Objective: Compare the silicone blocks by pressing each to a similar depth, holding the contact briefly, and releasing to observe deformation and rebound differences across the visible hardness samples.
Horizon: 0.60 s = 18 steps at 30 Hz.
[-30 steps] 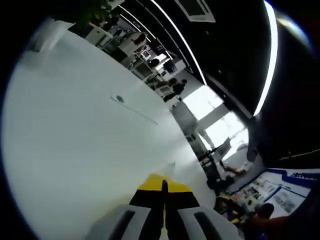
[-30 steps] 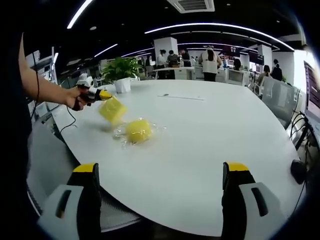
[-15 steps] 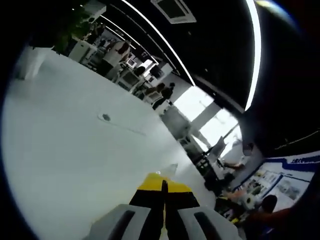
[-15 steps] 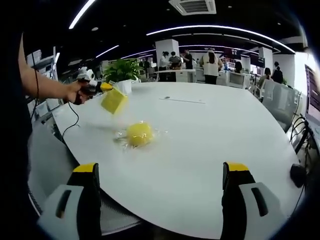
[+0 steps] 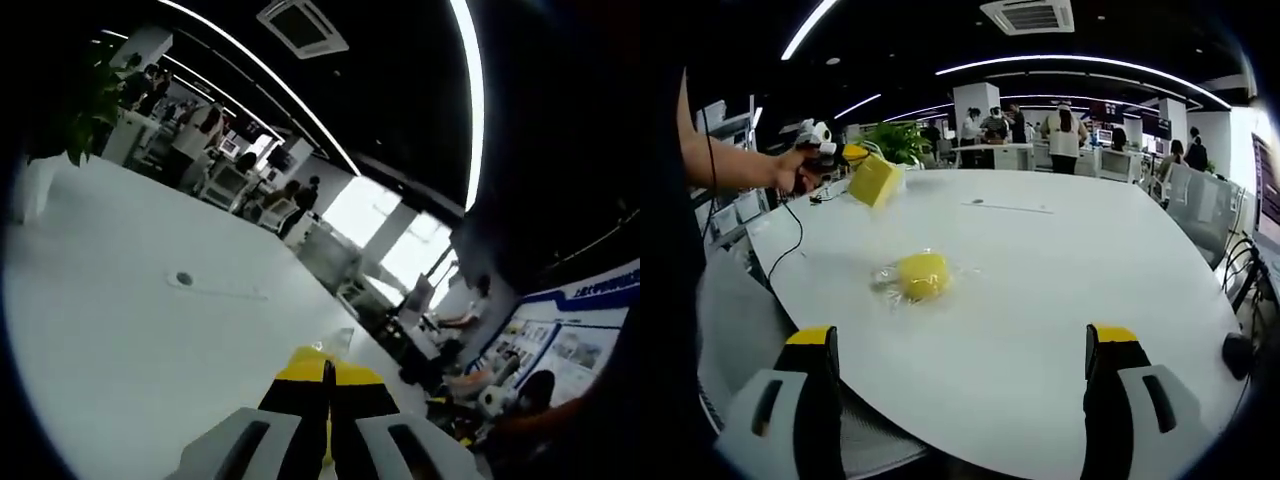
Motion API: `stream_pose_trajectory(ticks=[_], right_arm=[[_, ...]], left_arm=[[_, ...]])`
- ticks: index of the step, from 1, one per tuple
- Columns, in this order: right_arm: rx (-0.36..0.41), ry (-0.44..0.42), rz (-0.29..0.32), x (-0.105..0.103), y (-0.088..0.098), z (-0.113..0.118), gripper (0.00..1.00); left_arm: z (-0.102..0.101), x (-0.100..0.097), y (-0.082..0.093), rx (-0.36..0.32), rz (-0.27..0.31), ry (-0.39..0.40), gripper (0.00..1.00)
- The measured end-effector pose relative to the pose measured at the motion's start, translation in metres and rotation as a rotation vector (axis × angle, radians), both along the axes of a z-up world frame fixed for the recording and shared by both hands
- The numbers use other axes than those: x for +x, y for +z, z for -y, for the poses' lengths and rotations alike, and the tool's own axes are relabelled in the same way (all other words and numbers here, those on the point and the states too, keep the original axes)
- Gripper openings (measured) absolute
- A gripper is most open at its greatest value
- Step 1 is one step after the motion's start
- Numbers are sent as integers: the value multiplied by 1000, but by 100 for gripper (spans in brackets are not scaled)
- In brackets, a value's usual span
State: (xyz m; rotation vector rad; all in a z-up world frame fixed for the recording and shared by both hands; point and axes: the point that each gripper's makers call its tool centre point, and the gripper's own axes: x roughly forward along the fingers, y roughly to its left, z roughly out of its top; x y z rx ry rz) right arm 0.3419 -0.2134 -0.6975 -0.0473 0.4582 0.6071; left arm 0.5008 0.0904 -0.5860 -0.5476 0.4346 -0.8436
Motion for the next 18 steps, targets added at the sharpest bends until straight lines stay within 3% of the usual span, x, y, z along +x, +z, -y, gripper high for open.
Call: stream_pose_trajectory(ticks=[9,12,18], right_arm=[[-3,8,1,0,3,-3,97],[-5,8,3,1,3,-4,97],[1,7,8,4,6,-9,97]], left_arm=[[4,-4,33,-14,38,-17,0],[4,-8,43,5,94,-21,0],[0,-11,56,-22,105,-15,0]])
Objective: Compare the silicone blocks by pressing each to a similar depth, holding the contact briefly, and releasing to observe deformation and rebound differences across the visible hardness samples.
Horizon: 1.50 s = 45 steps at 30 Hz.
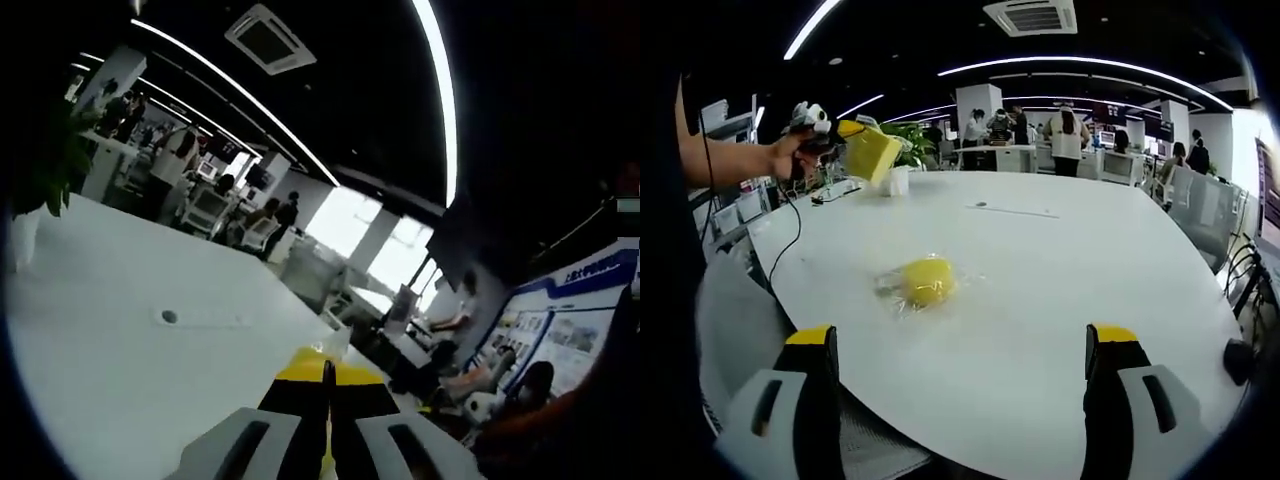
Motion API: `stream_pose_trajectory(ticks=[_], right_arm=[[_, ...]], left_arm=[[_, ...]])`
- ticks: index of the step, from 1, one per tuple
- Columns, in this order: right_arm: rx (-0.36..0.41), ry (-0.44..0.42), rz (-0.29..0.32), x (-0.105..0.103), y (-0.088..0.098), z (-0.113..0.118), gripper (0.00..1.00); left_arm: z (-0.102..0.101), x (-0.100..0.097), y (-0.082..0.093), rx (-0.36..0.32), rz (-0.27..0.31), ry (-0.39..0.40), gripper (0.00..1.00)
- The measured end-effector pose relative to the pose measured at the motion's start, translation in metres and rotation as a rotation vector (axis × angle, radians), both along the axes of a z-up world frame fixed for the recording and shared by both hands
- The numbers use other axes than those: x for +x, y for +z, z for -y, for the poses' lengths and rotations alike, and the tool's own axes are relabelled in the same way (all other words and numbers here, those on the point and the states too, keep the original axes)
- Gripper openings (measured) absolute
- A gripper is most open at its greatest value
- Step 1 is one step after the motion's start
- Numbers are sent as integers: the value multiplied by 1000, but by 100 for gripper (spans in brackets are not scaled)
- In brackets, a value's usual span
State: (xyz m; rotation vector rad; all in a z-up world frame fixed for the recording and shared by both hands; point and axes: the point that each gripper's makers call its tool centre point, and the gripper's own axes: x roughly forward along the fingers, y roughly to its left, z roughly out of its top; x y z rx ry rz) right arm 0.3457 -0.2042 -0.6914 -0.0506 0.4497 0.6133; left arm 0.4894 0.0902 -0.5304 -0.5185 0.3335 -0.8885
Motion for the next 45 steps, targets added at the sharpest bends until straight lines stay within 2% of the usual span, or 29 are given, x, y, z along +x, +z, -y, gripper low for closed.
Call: stream_pose_trajectory(ticks=[8,16,25,31,34,37,45], right_arm=[[6,0,1,-1,0,-3,97],[9,-7,1,-1,1,-2,97],[10,-10,2,-3,0,0,97],[10,-13,8,-2,2,2,97],[10,-13,14,-1,5,1,97],[14,-13,21,2,8,0,97],[16,4,40,8,18,-8,97]], left_arm=[[6,-9,3,-1,1,-9,0],[6,-11,3,-19,-13,-7,0],[10,-11,6,-7,-5,-14,0],[17,-17,7,15,16,-39,0],[18,-19,12,-4,25,-44,0],[22,-25,19,-6,69,-52,0],[28,-43,26,-29,82,-88,0]])
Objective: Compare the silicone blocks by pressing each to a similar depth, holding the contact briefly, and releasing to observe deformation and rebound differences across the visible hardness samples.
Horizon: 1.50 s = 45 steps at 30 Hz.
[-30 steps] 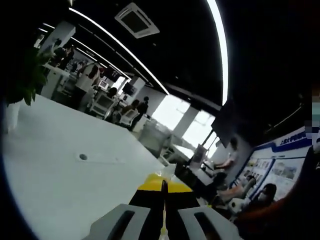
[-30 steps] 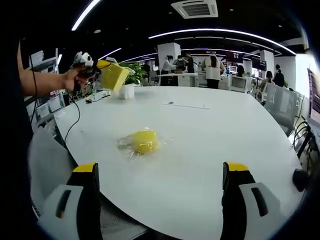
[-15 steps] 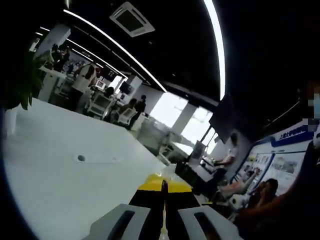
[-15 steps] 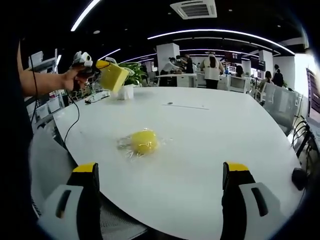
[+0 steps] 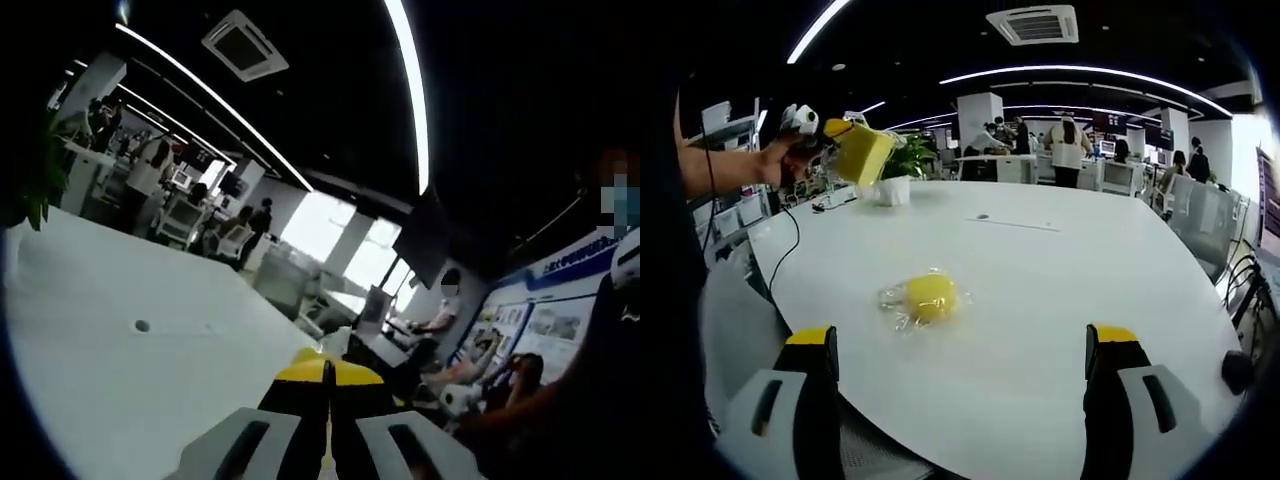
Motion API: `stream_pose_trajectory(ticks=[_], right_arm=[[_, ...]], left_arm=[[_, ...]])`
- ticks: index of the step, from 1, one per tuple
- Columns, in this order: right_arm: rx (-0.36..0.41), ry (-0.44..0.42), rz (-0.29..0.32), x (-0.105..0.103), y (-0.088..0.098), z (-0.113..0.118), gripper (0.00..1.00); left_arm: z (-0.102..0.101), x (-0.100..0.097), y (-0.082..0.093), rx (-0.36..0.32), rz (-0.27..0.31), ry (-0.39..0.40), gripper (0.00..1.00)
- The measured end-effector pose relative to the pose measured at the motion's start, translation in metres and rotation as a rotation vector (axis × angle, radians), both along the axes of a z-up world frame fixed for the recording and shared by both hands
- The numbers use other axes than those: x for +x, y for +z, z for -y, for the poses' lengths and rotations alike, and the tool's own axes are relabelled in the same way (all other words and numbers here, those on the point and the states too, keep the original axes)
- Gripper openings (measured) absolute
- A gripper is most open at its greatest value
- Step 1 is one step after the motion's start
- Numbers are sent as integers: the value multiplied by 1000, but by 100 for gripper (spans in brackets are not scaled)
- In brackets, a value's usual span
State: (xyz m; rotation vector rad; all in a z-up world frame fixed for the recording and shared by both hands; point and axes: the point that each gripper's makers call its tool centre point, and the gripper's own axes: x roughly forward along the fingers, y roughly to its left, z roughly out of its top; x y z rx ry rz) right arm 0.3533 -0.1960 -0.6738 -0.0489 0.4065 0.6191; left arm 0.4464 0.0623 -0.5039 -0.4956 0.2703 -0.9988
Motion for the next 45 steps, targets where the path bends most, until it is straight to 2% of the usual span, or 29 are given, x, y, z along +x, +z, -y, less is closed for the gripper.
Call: stream_pose_trajectory(ticks=[9,15,18,19,20,21,24,25,28,30,34,40,41,43,45], right_arm=[[37,31,51,10,25,-18,97],[77,68,99,22,56,-36,97],[90,85,115,26,67,-43,97],[91,101,123,28,72,-48,97],[97,114,128,29,76,-51,97],[115,138,134,28,84,-59,97],[132,189,133,26,96,-75,97],[139,208,156,26,106,-84,97],[200,257,169,25,126,-109,97],[236,287,161,24,134,-123,97],[245,325,172,28,138,-144,97],[305,390,163,26,152,-160,97],[313,403,154,25,153,-161,94],[336,429,123,21,154,-163,78],[358,441,110,19,155,-165,71]], left_arm=[[2,-14,3,-4,20,-27,0],[7,-22,11,-30,31,-50,0],[15,-32,15,-45,37,-99,0],[21,-42,18,-67,41,-153,0],[22,-43,19,-65,50,-153,0],[27,-52,20,-77,46,-196,0],[33,-60,22,-70,52,-219,0],[36,-64,24,-75,50,-234,0],[39,-71,27,-95,54,-246,0],[40,-73,30,-109,54,-254,0],[45,-84,36,-151,40,-314,0],[49,-90,42,-161,55,-346,0],[49,-91,43,-162,57,-350,0],[49,-92,47,-160,64,-356,0],[49,-93,49,-165,66,-362,0]])
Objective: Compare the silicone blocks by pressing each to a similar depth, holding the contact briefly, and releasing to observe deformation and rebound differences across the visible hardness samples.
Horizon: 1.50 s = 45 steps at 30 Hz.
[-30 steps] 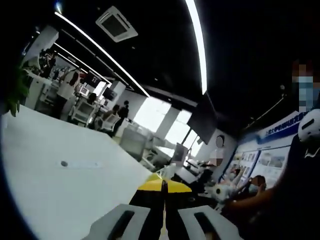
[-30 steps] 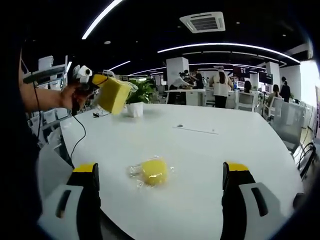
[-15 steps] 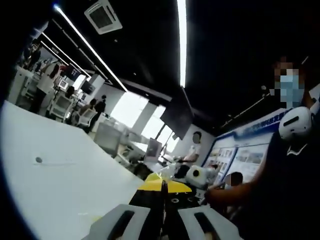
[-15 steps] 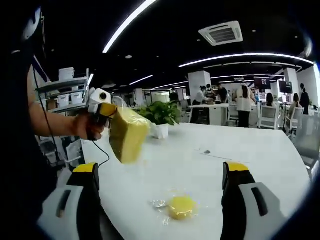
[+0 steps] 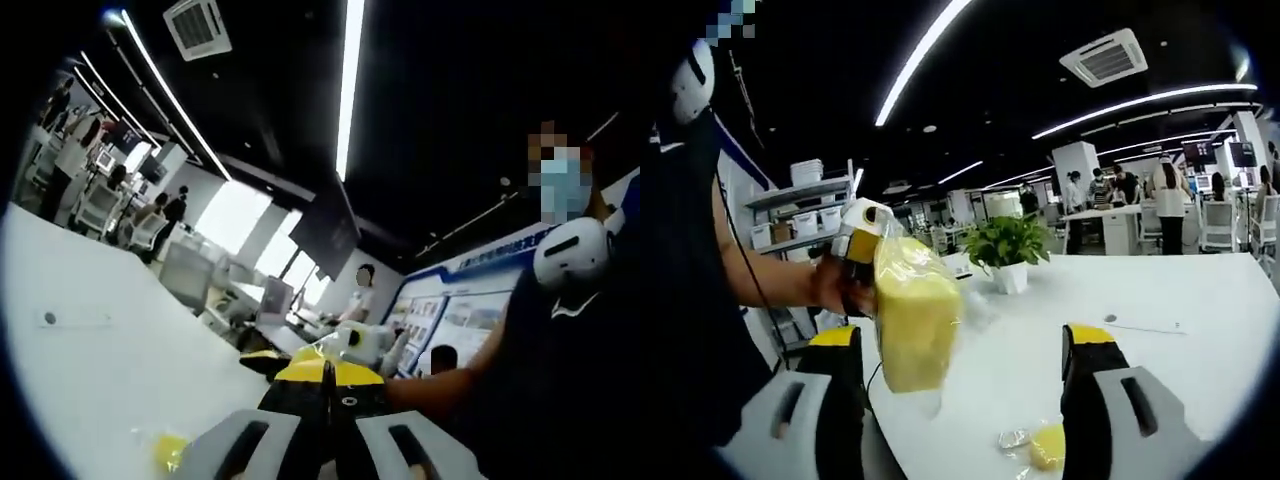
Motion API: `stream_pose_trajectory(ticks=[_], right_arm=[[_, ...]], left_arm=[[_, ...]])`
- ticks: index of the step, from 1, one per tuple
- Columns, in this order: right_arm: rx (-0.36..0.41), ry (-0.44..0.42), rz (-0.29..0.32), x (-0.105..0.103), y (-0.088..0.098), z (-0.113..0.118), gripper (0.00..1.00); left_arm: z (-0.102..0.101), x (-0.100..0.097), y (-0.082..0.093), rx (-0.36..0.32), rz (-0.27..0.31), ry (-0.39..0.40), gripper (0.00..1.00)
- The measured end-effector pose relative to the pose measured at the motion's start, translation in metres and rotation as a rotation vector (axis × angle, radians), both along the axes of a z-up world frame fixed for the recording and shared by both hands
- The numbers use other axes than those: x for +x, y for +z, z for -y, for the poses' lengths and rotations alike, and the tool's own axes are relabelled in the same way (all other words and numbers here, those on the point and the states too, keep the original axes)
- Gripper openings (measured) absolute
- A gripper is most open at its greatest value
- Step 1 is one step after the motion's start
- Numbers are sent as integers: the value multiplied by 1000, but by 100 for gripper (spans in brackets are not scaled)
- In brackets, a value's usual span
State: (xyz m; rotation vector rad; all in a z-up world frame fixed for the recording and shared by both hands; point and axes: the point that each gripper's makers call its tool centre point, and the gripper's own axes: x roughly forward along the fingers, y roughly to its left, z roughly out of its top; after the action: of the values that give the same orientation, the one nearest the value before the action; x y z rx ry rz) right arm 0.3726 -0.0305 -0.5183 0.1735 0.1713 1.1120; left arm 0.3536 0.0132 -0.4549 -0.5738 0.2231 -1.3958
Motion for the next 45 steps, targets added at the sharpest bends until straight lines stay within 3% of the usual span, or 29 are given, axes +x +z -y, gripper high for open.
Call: stream_pose_trajectory(ticks=[3,10,12,19,22,25,30,32,34,41,45], right_arm=[[13,31,-14,-4,1,-7,67],[52,140,-33,-22,10,-25,44],[45,166,-63,-25,9,-27,33],[51,172,-63,-26,9,-24,25],[57,178,-83,-26,10,-24,20],[52,184,-150,-27,8,-24,14],[23,173,-119,-25,9,-24,5],[23,160,-171,-24,8,-23,3],[14,155,-154,-24,10,-24,2],[-16,169,-207,-26,10,-25,0],[-13,169,-205,-28,10,-25,0]], left_arm=[[0,-1,2,-9,1,-5,0],[4,-4,3,-24,-9,-22,0],[4,-3,2,-22,-6,-13,0],[4,-1,2,-23,-12,-4,0],[4,-1,2,-24,-15,-7,0],[5,0,0,-20,-20,-5,0],[5,-2,-1,-23,-21,-5,0],[5,-1,-1,-23,-23,-2,0],[4,-1,-1,-25,-22,-2,0],[2,0,0,-19,-18,1,0],[3,0,0,-21,-18,3,0]])
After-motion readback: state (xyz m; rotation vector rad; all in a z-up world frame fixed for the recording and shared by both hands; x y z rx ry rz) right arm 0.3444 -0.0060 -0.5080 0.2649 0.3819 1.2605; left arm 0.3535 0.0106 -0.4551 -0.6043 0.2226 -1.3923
